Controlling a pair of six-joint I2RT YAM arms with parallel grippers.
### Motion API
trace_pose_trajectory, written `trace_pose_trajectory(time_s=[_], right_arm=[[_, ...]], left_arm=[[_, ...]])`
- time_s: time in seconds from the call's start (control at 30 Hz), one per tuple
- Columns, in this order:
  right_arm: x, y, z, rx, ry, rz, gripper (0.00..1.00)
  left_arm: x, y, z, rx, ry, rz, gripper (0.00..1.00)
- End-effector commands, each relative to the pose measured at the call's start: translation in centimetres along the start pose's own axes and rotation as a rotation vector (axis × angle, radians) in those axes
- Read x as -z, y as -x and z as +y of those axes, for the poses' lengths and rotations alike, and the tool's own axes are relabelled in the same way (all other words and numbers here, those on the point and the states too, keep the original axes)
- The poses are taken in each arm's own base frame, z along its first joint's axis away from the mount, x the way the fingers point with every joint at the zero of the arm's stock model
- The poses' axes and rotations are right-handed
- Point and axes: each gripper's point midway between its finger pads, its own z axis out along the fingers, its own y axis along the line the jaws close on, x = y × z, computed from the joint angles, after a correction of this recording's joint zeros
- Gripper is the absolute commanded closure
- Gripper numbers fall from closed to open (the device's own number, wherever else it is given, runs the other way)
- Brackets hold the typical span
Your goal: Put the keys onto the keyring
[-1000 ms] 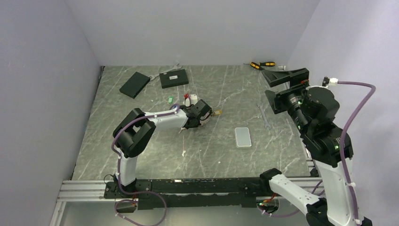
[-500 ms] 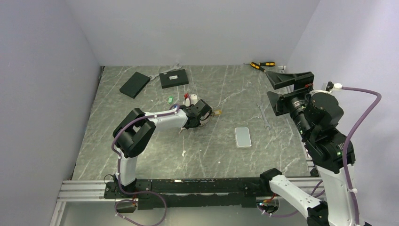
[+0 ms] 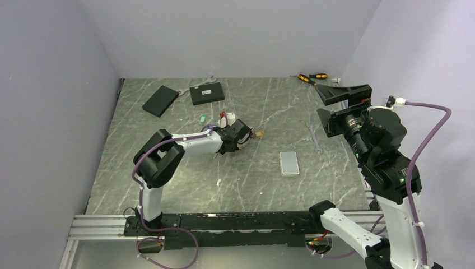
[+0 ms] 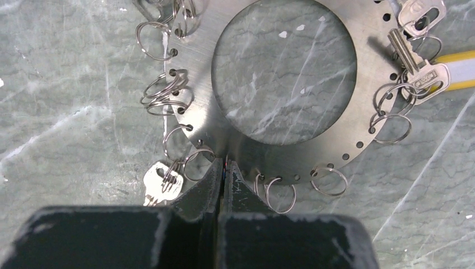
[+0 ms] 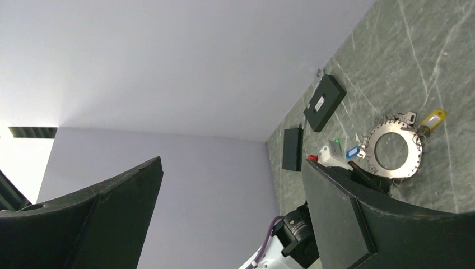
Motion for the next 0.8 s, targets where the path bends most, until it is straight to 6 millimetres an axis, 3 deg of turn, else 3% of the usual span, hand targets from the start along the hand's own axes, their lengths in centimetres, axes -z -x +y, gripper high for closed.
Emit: trace_pose_trajectory(time_s=[0.0,0.13,0.37,0.53,0.63,0.77], right_arm=[[0.6,1.0,1.5,0.021,0.038,-0.034,0.0],[0.5,1.7,0.9,0.047,0.014,-0.07,0.0],[-1.3,0.7,-4.5,0.149,-0.089,-0.084,0.0],[-2.7,0.4,-8.0,0.306,-0.151,-0.102,0.0],[-3.2,-0.3,-8.6,0.41,-0.11,-0.079,0.0],[-3.4,-2.7,-8.1,0.566,0.052,0.018,0.0]], left_arm=[[1.5,2.0,0.4,-0.01,-0.026,-0.086,1.0],[2.5,2.9,0.9,-0.042,-0.044,-0.126,1.0],[4.3,5.1,-0.1,-0.185,-0.147,-0.219,1.0],[6.6,7.0,-0.3,-0.267,-0.239,-0.338,1.0],[8.7,7.3,-0.9,-0.374,-0.333,-0.355,1.0],[11.9,8.2,-1.9,-0.455,-0.468,-0.425,1.0]])
